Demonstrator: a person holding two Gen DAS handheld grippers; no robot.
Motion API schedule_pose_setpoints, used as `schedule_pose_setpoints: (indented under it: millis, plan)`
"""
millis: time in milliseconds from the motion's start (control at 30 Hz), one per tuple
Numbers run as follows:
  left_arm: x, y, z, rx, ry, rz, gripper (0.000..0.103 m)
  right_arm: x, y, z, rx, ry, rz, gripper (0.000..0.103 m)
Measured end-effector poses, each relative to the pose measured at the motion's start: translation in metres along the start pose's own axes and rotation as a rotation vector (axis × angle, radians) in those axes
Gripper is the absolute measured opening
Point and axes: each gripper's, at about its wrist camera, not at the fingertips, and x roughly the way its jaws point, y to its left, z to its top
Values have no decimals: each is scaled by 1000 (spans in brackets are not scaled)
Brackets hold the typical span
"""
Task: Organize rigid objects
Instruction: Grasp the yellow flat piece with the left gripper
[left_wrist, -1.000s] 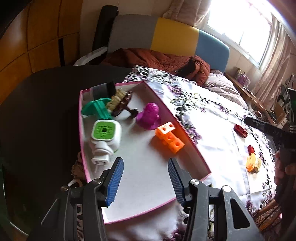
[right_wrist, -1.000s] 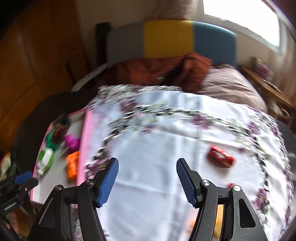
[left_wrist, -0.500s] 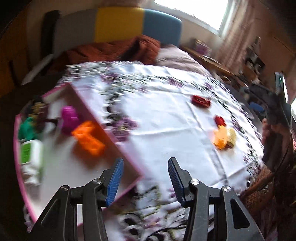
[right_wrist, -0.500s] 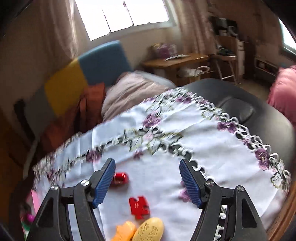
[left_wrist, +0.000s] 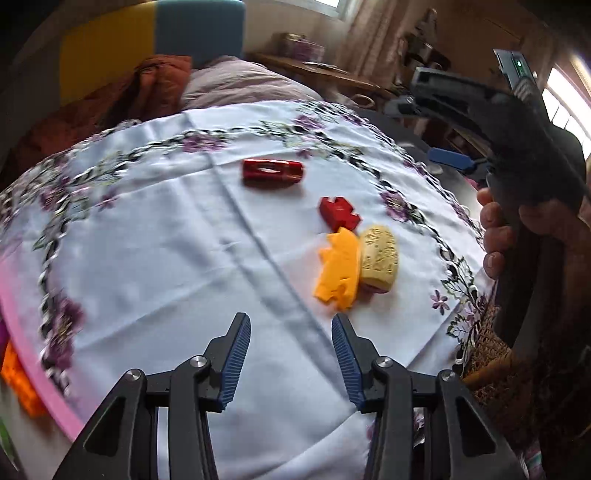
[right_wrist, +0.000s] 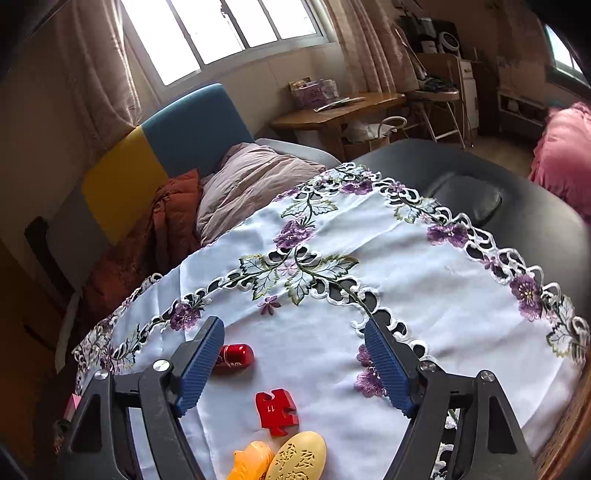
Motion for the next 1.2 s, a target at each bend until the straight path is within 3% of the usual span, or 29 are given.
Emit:
schedule_pose_setpoints:
  millis: [200,633,767,1100,1200]
  plan:
    - [20,-17,17,42,21,-50,44,4,-3,0,20,20,9,80]
    - [71,-32,46,97,81,-23,32,9,-2,0,24,44,30,80]
    - [71,-27,46,82,59,-27,27,12,-2,-1,20,57,27,80]
    - [18,21,-14,-55,-33,80,27,28,2,-8,-5,147,18,80]
    - [12,26,-26,-66,-57,93,27,39,12,-14,-60,211,-1,80]
